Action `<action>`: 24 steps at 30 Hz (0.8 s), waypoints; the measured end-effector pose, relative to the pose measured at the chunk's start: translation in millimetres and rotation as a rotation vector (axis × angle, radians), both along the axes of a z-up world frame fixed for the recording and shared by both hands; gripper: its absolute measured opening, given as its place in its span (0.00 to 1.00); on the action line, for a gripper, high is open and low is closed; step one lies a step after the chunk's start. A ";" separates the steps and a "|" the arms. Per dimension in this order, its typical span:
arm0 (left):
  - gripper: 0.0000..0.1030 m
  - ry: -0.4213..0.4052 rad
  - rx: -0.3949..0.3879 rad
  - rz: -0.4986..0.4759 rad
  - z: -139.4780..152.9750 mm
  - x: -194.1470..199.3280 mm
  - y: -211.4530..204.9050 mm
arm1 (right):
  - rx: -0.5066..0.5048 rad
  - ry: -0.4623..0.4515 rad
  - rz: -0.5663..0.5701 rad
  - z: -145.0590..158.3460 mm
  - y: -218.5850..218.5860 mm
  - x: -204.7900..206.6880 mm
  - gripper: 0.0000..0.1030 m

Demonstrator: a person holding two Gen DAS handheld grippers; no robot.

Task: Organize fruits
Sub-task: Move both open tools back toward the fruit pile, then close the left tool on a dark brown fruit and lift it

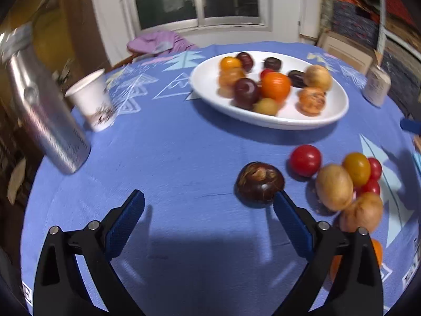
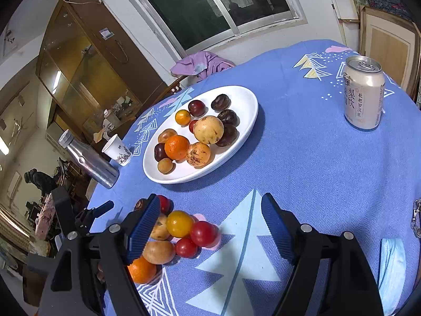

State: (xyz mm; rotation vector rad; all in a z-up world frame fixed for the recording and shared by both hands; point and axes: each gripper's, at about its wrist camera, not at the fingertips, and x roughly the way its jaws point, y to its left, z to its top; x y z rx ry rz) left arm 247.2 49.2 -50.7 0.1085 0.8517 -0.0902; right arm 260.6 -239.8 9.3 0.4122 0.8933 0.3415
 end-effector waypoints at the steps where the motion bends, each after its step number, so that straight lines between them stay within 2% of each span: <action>1: 0.94 0.002 -0.020 0.020 1.2 1.0 6.1 | -0.001 -0.001 0.002 0.1 0.3 0.0 0.78; 3: 0.94 -0.016 -0.029 0.032 3.6 1.0 9.6 | -0.011 -0.004 0.008 -0.2 2.2 -0.3 0.78; 5: 0.94 -0.031 -0.021 0.006 3.0 1.3 3.1 | -0.046 -0.007 0.029 -1.6 8.2 -0.2 0.78; 8: 0.93 -0.061 0.041 -0.040 2.4 1.4 -13.9 | -0.127 -0.014 0.072 -2.5 19.9 -1.6 0.77; 11: 0.93 -0.073 0.062 -0.048 3.5 3.2 -22.1 | -0.189 -0.027 0.112 -2.2 29.0 -4.0 0.73; 15: 0.93 -0.021 0.077 -0.093 -4.3 12.0 -34.3 | -0.221 -0.024 0.127 -6.2 33.3 -4.9 0.73; 17: 0.93 -0.002 0.109 -0.096 -8.3 14.9 -39.0 | -0.233 -0.016 0.130 -9.6 34.2 -4.2 0.73; 19: 0.93 0.016 0.097 -0.086 -11.0 18.8 -32.7 | -0.231 -0.007 0.131 -11.5 34.0 -2.9 0.73; 20: 0.89 0.021 0.070 -0.074 -10.6 20.3 -25.3 | -0.230 -0.005 0.133 -12.2 33.8 -2.7 0.73; 21: 0.72 0.023 0.046 -0.069 -10.3 20.7 -20.2 | -0.229 -0.004 0.136 -12.4 34.0 -2.8 0.73; 23: 0.46 0.037 -0.004 -0.057 -10.9 22.3 -7.5 | -0.228 -0.003 0.150 -12.4 35.7 -3.4 0.73; 24: 0.46 0.037 -0.018 -0.048 -11.2 22.6 -4.1 | -0.229 -0.003 0.158 -12.4 37.1 -3.9 0.72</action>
